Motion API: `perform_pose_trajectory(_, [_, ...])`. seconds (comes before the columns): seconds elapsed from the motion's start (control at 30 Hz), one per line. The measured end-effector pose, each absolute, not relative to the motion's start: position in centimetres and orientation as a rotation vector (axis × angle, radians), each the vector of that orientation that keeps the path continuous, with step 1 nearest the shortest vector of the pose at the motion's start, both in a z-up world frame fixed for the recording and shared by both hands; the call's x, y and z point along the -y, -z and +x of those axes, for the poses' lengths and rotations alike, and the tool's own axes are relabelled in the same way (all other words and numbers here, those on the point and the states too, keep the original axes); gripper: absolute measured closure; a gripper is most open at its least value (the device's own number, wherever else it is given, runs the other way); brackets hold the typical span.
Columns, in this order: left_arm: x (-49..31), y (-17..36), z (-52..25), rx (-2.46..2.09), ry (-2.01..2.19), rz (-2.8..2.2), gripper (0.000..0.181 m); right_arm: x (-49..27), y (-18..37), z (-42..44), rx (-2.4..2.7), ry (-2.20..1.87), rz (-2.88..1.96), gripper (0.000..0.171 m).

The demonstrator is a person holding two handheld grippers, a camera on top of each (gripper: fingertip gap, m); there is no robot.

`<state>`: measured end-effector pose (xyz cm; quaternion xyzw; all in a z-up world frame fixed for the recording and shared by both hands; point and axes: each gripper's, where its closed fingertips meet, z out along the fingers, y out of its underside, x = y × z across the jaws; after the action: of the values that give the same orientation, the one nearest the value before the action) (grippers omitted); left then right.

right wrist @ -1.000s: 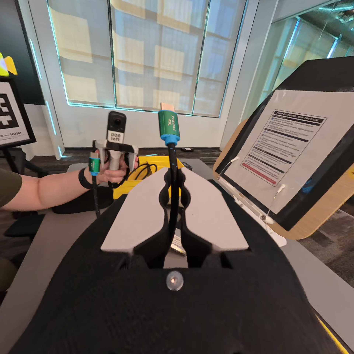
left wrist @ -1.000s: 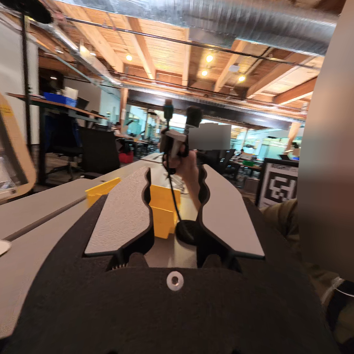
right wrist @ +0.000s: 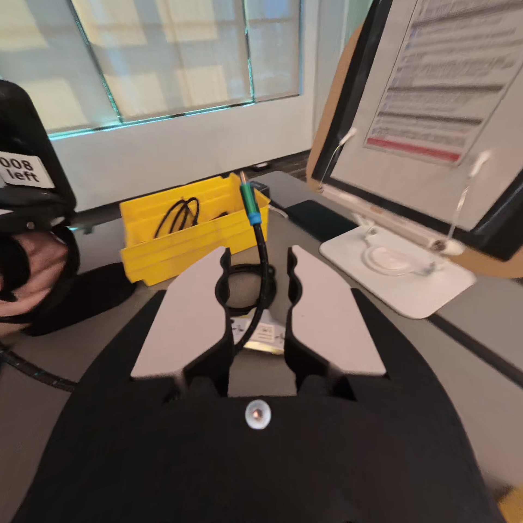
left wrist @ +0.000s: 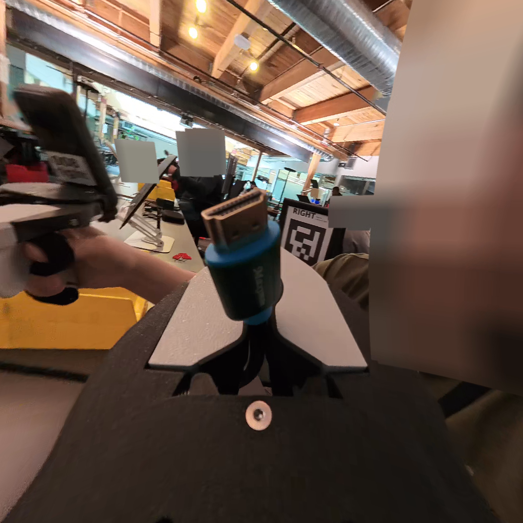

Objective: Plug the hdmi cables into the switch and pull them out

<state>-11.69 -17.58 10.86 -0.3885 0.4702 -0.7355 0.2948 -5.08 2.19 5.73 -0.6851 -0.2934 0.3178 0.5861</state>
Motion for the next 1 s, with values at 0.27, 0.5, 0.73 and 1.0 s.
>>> perform_pose_trajectory(0.27, [14.7, -11.2, -12.1, -1.129, 1.903, -1.11, 0.174, 9.7, -6.9, -11.4, 1.383, -0.775, -1.238, 0.121])
perform_pose_trajectory(0.5, [12.9, -13.5, -14.0, -0.936, 1.972, -1.038, 0.174, 10.3, -2.6, -18.7, 1.486, -0.315, -1.038, 0.116])
perform_pose_trajectory(0.73, [9.5, -13.7, -15.2, -0.783, 1.825, -1.116, 0.153, 9.2, -4.5, -18.3, 1.351, -0.333, -1.195, 0.171])
perform_pose_trajectory(1.0, [5.2, -11.6, -16.1, -0.872, 1.025, -1.283, 0.143, 9.1, -13.9, -9.6, 0.885, -1.053, -1.453, 0.17])
